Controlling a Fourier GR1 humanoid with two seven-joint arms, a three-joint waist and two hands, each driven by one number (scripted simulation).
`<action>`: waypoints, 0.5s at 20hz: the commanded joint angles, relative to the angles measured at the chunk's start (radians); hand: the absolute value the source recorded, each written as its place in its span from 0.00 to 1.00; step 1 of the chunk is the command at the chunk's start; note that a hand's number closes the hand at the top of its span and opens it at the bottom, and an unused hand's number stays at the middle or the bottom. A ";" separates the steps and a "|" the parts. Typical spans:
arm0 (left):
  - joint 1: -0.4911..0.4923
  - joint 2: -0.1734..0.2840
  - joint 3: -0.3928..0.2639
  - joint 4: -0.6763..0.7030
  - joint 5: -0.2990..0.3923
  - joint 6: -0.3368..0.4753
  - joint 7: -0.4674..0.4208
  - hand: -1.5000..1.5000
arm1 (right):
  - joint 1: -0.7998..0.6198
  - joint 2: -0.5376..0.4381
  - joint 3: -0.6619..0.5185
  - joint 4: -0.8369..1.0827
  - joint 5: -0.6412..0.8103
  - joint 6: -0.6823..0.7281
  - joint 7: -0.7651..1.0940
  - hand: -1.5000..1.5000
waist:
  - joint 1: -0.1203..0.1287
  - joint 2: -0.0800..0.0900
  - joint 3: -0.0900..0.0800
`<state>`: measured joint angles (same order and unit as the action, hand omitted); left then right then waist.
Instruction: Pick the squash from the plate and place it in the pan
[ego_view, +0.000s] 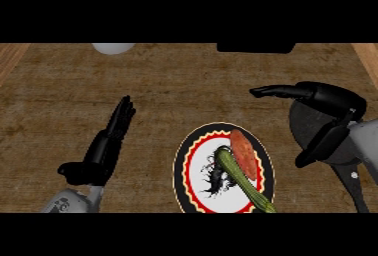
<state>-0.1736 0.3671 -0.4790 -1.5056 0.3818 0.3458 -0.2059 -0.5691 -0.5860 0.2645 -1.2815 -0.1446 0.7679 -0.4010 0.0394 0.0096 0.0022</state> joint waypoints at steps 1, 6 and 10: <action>0.002 -0.032 -0.009 0.033 -0.019 0.001 -0.017 0.50 | -0.069 0.008 0.089 0.012 0.156 0.080 -0.142 0.00 | -0.007 0.000 -0.001; 0.000 -0.010 0.018 0.008 -0.011 -0.016 0.003 0.50 | -0.111 0.001 0.242 -0.064 0.296 0.047 -0.093 0.00 | -0.012 -0.005 -0.002; 0.012 -0.004 0.024 0.006 -0.035 -0.004 -0.005 0.50 | -0.130 0.001 0.372 -0.111 0.462 -0.035 -0.116 0.00 | -0.011 -0.004 -0.001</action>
<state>-0.1455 0.3568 -0.4670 -1.4976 0.3625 0.3360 -0.2231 -0.6683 -0.5963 0.5295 -1.3796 0.1776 0.7047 -0.4291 0.0286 0.0049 0.0008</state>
